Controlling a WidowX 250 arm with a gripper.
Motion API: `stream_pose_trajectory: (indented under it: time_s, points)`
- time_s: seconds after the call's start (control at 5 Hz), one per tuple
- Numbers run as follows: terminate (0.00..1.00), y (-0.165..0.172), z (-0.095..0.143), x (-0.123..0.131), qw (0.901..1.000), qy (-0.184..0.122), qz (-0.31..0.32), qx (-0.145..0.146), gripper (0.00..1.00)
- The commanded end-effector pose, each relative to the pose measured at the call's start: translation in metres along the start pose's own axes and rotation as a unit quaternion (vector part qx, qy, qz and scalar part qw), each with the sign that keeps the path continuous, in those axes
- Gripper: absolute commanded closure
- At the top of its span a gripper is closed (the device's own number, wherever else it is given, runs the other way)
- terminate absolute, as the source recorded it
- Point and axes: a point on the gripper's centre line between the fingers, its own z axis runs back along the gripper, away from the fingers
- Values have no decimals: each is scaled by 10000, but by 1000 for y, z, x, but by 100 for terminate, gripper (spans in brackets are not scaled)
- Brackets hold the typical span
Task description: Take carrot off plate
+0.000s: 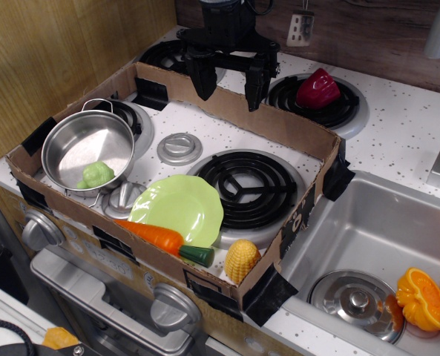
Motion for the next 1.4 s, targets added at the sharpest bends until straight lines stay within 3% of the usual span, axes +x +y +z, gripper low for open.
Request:
stream_pose_trajectory:
  time_s: [0.0,0.2,0.4,0.6,0.8,1.2]
  points:
    - [0,0,0,0,10000,0,0,0,0]
    - [0,-3,8,-4,9964,-323,755,220,0]
    - [0,-6,13,-8,9868,-370,1563,210,0]
    - [0,-4,20,-17,9634,-512,2599,421,0]
    - [0,-6,24,-31,9235,-317,3771,628,0]
    - [0,0,20,-54,8184,-557,5659,834,0]
